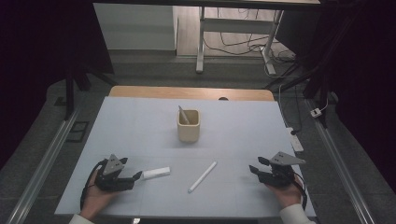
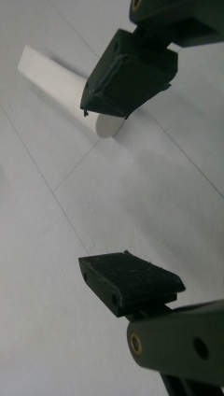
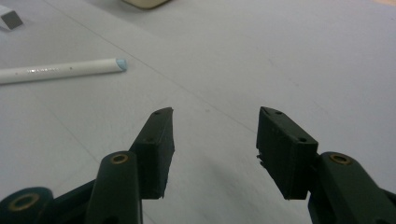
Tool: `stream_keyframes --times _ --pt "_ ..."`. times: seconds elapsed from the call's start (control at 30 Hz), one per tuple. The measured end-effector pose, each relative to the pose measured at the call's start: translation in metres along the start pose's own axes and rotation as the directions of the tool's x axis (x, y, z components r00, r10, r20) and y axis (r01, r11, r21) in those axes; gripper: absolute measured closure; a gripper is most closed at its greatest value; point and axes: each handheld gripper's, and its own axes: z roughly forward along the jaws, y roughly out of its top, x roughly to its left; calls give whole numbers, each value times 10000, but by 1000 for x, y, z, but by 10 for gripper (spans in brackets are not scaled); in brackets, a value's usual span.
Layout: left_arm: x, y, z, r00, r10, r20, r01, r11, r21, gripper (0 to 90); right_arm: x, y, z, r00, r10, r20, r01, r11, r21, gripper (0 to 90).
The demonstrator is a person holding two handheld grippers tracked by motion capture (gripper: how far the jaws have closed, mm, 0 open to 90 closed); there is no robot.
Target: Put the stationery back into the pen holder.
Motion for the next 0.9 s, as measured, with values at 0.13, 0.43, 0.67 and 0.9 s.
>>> stream_keyframes --times 0.13,0.43,0.67,0.9 --pt "-1 1 2 10000 63 7 -63 10000 11 221 -5 -7 -5 9999 120 69 -120 9999 -101 456" --pt "-16 18 1 9981 291 538 -286 9995 -99 218 -1 -5 2 9992 -364 150 364 9993 5 454" --pt "-42 46 15 9901 816 1139 -845 9962 209 218 -3 -5 2 9991 -324 266 323 9995 40 454" --pt "-62 70 26 9819 1166 1495 -1226 9920 316 219 -3 -6 4 9990 -377 259 373 9992 156 454"
